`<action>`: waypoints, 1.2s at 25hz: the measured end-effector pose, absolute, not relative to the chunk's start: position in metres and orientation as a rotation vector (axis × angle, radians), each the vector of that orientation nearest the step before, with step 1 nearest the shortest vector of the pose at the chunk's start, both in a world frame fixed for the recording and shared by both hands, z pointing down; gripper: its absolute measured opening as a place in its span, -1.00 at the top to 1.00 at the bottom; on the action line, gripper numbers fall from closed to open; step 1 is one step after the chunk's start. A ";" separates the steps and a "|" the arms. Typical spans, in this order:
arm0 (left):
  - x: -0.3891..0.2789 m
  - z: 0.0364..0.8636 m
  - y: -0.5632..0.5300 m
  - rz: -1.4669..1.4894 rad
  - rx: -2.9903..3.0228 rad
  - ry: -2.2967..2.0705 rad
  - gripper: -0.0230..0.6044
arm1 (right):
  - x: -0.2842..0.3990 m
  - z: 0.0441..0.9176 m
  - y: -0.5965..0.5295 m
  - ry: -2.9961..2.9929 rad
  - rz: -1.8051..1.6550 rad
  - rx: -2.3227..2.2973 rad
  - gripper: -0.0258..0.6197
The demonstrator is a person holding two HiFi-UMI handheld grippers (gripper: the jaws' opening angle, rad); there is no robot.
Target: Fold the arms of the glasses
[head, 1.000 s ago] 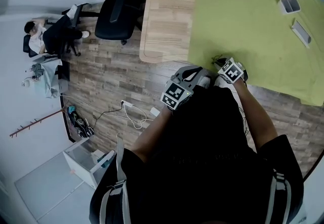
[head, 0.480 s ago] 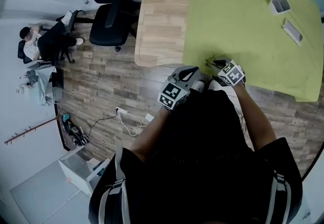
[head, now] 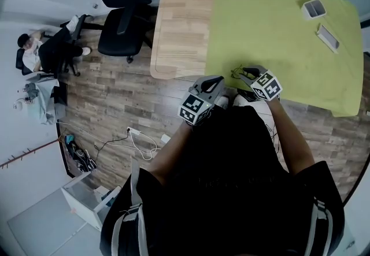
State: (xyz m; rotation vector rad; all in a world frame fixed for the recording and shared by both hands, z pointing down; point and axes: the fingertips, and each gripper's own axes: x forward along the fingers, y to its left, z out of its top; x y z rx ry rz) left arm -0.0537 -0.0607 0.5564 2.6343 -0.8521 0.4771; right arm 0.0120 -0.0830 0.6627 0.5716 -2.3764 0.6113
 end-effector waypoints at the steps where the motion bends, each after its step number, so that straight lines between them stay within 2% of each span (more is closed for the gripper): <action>1: -0.054 0.556 -0.062 0.469 2.636 -0.854 0.86 | 0.012 0.659 -0.084 -2.383 0.601 0.571 0.67; 24: -0.063 0.560 -0.062 0.389 2.580 -0.879 0.87 | 0.007 0.623 -0.106 -2.435 0.561 0.601 0.66; 30: -0.065 0.560 -0.063 0.397 2.580 -0.879 0.87 | 0.011 0.622 -0.106 -2.424 0.610 0.615 0.74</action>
